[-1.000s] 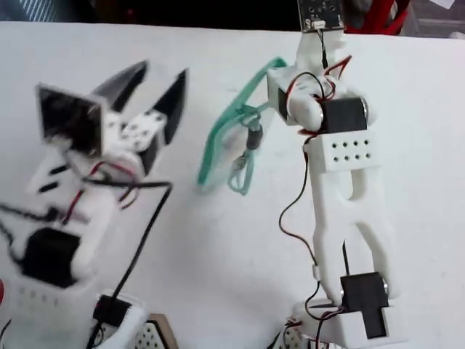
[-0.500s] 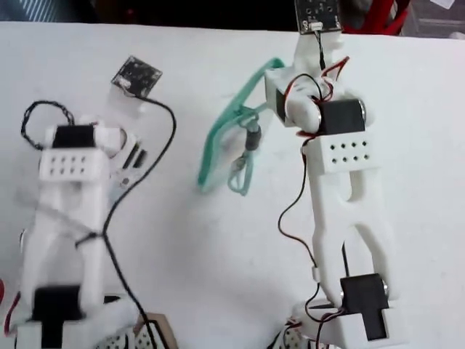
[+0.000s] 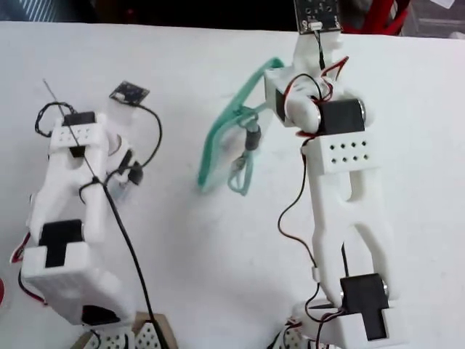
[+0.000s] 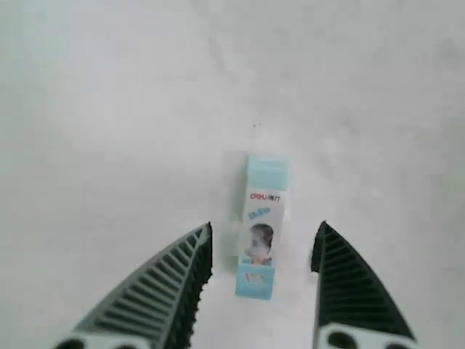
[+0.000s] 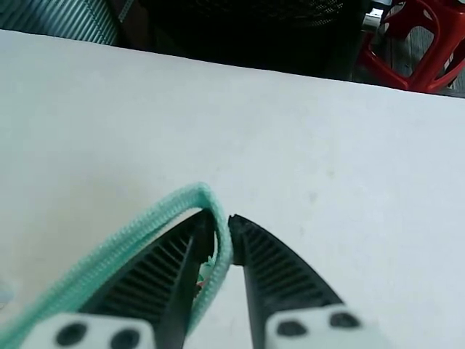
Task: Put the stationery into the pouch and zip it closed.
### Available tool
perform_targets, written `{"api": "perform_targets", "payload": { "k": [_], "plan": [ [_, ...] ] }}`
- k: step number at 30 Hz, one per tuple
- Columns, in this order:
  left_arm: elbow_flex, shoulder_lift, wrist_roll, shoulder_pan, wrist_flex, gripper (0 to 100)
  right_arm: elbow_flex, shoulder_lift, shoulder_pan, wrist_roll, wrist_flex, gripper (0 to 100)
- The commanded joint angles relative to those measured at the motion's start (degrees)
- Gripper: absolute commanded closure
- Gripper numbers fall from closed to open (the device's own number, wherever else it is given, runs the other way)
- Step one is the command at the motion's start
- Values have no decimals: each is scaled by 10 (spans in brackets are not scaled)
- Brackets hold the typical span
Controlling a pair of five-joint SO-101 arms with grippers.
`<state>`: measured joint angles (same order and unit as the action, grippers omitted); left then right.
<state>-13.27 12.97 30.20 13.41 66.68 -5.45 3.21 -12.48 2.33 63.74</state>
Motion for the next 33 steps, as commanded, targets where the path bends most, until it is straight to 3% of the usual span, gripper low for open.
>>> {"api": "perform_targets", "payload": {
  "k": [1,7,14,17,21,27,33],
  "plan": [
    [28,29,4,3,-46,767,28,-12,-7,0,2,981],
    [61,73,0,0,-62,778,28,-12,-7,0,0,981],
    [62,73,11,-22,-33,971,28,-12,-7,0,0,981],
    [64,73,55,-38,-3,976,28,-12,-7,0,0,981],
    [81,68,42,-49,27,976,28,-12,-7,0,0,981],
    [256,54,-24,-54,178,976,40,-12,-7,0,-11,981],
    [511,-48,-99,-130,358,976,55,-8,-7,0,-28,981]
  ]
}}
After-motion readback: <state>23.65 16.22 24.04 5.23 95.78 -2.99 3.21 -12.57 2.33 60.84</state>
